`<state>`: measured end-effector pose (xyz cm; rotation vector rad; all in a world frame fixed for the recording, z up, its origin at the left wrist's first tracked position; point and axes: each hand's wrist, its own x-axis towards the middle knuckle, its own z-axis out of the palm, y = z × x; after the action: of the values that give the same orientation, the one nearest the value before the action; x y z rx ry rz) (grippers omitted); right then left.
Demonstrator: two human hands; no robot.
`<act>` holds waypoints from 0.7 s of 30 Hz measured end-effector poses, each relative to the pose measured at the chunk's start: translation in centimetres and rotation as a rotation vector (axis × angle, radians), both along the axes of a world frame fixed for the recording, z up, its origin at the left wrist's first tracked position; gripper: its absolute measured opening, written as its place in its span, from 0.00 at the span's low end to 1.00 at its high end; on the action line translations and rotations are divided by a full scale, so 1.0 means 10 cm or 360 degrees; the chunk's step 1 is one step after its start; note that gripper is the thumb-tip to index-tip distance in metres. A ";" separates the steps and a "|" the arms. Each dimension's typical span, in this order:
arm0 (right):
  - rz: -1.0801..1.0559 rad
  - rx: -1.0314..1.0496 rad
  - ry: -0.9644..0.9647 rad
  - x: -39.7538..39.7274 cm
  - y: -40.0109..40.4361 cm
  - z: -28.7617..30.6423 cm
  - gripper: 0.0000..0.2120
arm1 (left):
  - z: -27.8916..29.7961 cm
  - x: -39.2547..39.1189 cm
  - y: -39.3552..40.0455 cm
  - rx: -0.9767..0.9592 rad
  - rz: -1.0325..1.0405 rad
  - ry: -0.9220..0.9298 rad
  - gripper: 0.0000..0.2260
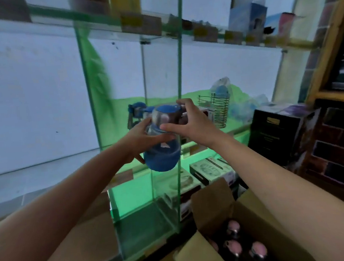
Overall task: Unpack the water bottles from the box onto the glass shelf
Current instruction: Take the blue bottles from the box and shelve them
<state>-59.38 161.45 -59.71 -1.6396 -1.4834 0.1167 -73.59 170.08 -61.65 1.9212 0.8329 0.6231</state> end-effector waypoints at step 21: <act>0.0320 -0.0590 0.0108 -0.64 1.10 -0.53 0.31 | -0.36 -0.29 1.25 -0.0107 0.0676 -0.0187 0.45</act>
<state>-65.75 172.50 -65.03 -1.7467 -1.6417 0.5837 -76.53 182.55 -65.23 1.6384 1.1819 0.9385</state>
